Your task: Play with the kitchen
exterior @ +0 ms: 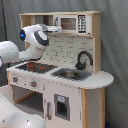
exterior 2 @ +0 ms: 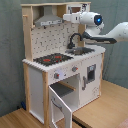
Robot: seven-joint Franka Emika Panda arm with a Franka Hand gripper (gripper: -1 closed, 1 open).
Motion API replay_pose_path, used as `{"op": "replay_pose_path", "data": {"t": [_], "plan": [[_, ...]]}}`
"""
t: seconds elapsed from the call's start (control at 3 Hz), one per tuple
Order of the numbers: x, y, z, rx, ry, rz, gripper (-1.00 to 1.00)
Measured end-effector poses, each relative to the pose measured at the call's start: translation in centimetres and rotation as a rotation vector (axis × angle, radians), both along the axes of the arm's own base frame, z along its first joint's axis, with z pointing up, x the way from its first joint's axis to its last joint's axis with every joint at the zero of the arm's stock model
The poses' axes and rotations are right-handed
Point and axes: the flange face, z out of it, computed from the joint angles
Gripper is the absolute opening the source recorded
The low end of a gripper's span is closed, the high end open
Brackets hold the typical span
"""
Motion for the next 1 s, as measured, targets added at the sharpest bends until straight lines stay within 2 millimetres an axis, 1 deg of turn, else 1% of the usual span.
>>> {"op": "replay_pose_path", "data": {"t": [0.33, 0.67, 1.0], "plan": [[0.0, 0.0, 0.0, -0.001, 0.000, 0.000, -1.00], [-0.7, -0.7, 0.3, -0.006, -0.011, 0.007, -1.00], [-2.5, -1.1, 0.3, -0.001, -0.014, 0.026, -1.00]]}}
